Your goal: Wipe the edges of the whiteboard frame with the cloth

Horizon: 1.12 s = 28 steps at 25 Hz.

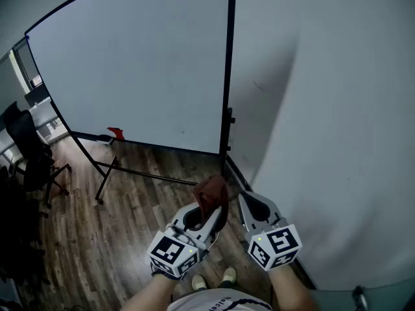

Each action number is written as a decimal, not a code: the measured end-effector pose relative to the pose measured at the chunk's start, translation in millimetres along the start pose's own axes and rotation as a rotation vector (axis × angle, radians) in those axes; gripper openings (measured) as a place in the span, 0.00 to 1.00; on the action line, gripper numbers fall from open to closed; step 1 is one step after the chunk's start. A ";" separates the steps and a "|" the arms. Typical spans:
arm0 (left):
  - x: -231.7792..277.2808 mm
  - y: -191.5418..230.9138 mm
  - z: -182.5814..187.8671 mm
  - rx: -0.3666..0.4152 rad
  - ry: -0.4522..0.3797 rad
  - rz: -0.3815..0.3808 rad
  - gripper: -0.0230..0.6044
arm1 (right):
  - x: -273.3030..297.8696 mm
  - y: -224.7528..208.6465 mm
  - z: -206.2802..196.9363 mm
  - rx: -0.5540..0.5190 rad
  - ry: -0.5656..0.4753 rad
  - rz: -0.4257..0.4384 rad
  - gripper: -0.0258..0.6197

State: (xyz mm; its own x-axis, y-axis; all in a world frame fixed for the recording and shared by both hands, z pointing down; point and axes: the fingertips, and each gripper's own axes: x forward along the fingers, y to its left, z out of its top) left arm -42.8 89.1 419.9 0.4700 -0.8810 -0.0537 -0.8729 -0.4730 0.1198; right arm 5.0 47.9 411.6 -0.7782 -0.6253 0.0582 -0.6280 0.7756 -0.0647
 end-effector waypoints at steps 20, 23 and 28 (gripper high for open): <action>-10.8 2.2 -4.8 0.005 0.042 0.036 0.15 | -12.1 7.5 12.1 0.122 -0.025 -0.005 0.04; -13.4 11.9 -14.8 0.009 0.054 0.031 0.15 | -5.1 14.2 5.0 0.119 -0.020 -0.016 0.04; -20.2 34.0 -28.3 0.014 0.070 0.037 0.15 | 7.9 31.0 -10.2 0.126 -0.004 -0.029 0.04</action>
State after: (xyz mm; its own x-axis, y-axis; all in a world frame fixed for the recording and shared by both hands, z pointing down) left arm -78.2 91.1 453.1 0.4454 -0.8951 0.0200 -0.8911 -0.4410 0.1069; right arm -20.6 67.8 420.2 -0.7595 -0.6480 0.0576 -0.6457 0.7402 -0.1877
